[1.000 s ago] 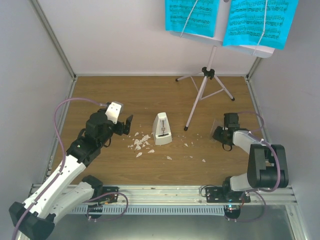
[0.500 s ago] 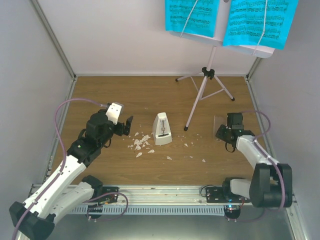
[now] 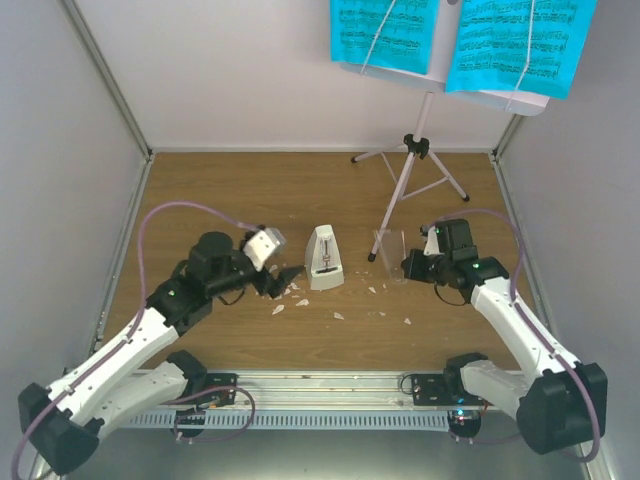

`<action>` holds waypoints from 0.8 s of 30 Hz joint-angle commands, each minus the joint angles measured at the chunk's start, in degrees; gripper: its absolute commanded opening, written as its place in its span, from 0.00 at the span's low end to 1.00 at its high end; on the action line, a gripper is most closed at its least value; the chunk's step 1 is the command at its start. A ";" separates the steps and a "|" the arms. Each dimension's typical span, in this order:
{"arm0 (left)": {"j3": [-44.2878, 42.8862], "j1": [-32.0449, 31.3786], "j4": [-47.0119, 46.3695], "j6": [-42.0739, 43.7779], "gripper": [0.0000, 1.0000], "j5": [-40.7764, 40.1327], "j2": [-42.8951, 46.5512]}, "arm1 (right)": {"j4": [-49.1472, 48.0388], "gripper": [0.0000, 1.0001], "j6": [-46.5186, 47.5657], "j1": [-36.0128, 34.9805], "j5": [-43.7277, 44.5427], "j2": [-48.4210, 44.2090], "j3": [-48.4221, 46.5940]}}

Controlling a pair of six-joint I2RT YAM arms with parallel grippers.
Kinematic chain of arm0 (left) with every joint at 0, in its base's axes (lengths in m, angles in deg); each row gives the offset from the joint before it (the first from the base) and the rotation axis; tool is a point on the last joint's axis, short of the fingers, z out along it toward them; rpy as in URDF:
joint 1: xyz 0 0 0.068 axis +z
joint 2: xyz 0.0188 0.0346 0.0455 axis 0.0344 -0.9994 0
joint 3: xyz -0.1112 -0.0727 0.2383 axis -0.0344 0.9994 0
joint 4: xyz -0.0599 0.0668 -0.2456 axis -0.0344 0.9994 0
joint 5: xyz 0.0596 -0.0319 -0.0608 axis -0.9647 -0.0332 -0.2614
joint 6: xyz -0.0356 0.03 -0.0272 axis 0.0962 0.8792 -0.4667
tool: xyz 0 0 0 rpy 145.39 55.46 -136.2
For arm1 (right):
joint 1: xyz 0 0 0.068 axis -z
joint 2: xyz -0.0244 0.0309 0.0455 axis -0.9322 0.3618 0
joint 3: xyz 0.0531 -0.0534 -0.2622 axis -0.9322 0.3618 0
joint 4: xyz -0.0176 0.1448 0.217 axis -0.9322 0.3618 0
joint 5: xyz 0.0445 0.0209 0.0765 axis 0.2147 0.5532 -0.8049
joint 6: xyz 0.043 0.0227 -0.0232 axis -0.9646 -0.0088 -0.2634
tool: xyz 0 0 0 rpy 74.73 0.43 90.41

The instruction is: Pack up the instrument practice props

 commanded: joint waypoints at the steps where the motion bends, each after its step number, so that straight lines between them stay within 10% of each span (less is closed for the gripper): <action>1: -0.39 -9.75 -3.44 3.85 0.86 8.57 -2.09 | 7.19 0.01 0.50 -2.72 -4.97 -3.68 0.93; 8: -6.22 -25.97 0.59 11.18 0.80 2.85 -7.39 | 9.35 0.00 -1.90 -7.57 -6.43 -6.98 3.45; 24: -13.44 -37.26 3.47 19.57 0.66 -0.29 -24.99 | 21.16 0.01 0.73 -21.63 -9.23 -4.87 0.68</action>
